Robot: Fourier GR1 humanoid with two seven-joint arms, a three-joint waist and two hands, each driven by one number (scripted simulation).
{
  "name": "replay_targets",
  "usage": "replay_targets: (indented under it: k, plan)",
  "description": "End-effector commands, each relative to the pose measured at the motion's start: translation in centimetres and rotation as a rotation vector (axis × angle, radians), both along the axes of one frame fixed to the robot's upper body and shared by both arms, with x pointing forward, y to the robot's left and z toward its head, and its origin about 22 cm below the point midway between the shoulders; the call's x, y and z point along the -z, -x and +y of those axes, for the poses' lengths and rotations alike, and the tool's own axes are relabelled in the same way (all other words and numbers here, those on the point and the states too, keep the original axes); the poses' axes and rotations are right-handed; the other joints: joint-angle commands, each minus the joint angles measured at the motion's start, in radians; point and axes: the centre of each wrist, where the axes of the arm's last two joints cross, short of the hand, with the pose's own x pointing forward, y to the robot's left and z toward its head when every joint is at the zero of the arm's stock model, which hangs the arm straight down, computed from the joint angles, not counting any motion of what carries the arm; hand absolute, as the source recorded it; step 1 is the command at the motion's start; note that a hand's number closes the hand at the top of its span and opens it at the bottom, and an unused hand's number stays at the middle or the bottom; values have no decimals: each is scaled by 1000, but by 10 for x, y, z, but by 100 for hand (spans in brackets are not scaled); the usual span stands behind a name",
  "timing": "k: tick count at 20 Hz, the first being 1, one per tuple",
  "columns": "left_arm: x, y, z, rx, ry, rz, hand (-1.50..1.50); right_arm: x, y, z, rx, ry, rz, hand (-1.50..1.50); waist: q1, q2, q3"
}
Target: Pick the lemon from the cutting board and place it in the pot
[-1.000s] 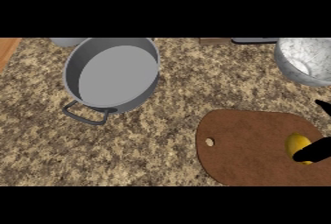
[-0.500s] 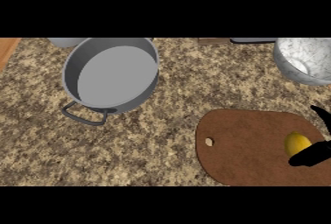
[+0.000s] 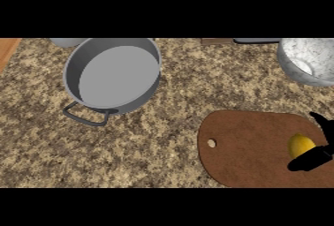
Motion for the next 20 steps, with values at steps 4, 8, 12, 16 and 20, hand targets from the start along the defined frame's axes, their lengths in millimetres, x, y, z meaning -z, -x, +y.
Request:
replay_targets:
  k: [4, 8, 12, 16, 20]
  plan:
    - [-40, -104, 6, -1, -26, -551, 0, 10, 1, 2, 28, 3, 20, -150, -21, -5, 4]
    - [-39, -103, 6, 1, -31, -546, 0, 16, 2, 14, -26, -83, -9, 150, -21, -6, 6]
    - [-38, -105, 3, 3, -34, -562, 0, 15, -2, 20, -49, -86, -52, 150, -12, -5, 6]
    - [-40, -107, 4, 12, -17, -562, 0, 16, -1, 27, -75, -58, -72, 150, -12, -5, 4]
    - [-42, -107, 0, 26, -15, -568, 0, 12, -4, 30, -112, -27, -88, 150, -10, -4, 5]
